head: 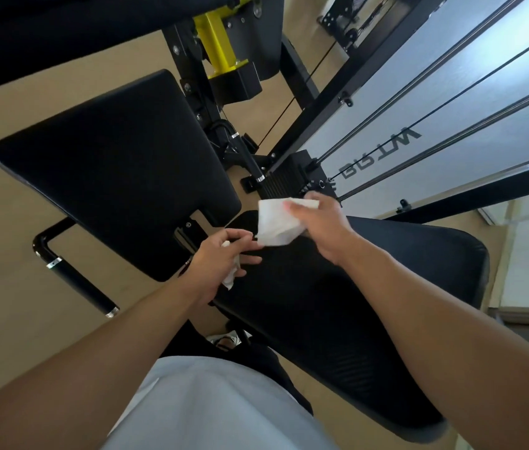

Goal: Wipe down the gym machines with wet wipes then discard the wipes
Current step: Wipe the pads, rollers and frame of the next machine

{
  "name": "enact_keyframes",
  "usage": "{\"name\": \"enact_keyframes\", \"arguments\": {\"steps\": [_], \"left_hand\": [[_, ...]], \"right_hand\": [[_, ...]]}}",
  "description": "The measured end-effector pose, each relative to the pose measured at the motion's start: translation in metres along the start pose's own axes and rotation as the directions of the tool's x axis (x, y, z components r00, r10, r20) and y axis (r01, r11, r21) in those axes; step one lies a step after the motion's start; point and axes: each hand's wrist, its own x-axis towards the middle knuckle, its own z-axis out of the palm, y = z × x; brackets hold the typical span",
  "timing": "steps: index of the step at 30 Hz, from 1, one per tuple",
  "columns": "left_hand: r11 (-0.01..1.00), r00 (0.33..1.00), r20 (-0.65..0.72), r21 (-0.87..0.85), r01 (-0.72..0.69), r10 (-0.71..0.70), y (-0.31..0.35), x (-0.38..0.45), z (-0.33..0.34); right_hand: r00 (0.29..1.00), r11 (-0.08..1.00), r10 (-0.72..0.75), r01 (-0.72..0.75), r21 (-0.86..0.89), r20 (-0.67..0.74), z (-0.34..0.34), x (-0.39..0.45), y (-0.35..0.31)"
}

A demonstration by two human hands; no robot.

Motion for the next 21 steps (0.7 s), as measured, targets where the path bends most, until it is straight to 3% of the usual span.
{"name": "enact_keyframes", "arguments": {"steps": [1,2,3,4,5,6,8,9,10,12,14,16,18,21], "left_hand": [[1.0,1.0,-0.014,0.002,0.003,-0.003,-0.004,0.003,-0.002],[1.0,0.999,-0.033,0.009,0.002,-0.002,-0.008,0.005,-0.003],[1.0,0.998,-0.059,0.005,0.003,-0.003,-0.012,0.008,-0.004],[1.0,0.996,-0.089,-0.007,0.008,-0.009,-0.016,0.01,-0.005],[1.0,0.993,-0.117,-0.016,0.013,-0.015,-0.02,0.012,-0.005],[1.0,0.99,-0.142,-0.02,0.018,-0.021,-0.023,0.015,-0.006],[0.999,0.986,-0.162,-0.028,0.026,-0.031,-0.028,0.018,-0.005],[0.999,0.987,-0.159,-0.027,0.027,-0.031,-0.029,0.019,-0.004],[0.999,0.988,-0.154,-0.023,0.025,-0.028,-0.029,0.021,-0.003],[1.0,0.987,-0.158,-0.021,0.022,-0.025,-0.03,0.023,-0.004],[1.0,0.986,-0.164,-0.002,0.009,-0.009,-0.032,0.024,-0.005],[0.999,0.983,-0.182,0.049,-0.015,0.024,-0.036,0.026,-0.007],[0.984,0.977,-0.199,0.169,-0.047,0.081,-0.041,0.026,-0.008],[0.885,0.984,-0.134,0.464,-0.044,0.12,-0.06,0.027,-0.007]], "right_hand": [[0.968,0.957,-0.198,0.156,-0.247,-0.156,-0.004,0.002,0.001],[0.903,0.832,-0.391,0.263,-0.488,-0.18,-0.009,0.002,0.003],[0.865,0.692,-0.497,0.345,-0.634,-0.072,-0.01,-0.001,0.003],[0.874,0.577,-0.477,0.394,-0.716,0.096,-0.008,-0.005,0.006],[0.896,0.487,-0.345,0.424,-0.764,0.278,-0.003,-0.011,0.011],[0.892,0.397,-0.121,0.446,-0.802,0.436,0.005,-0.017,0.018],[0.744,0.22,0.294,0.559,-0.8,0.6,0.023,-0.034,0.029],[0.669,0.209,0.378,0.611,-0.763,0.639,0.029,-0.041,0.031],[0.642,0.247,0.394,0.616,-0.748,0.658,0.034,-0.045,0.03],[0.7,0.345,0.294,0.557,-0.755,0.651,0.038,-0.045,0.026],[0.763,0.211,0.18,0.587,-0.782,0.621,0.038,-0.04,0.026],[0.773,0.057,0.185,0.608,-0.792,0.607,0.041,-0.037,0.033],[0.771,0.032,0.268,0.592,-0.805,0.578,0.042,-0.034,0.044],[0.788,0.026,0.337,0.539,-0.842,0.515,0.034,-0.025,0.044]]}}
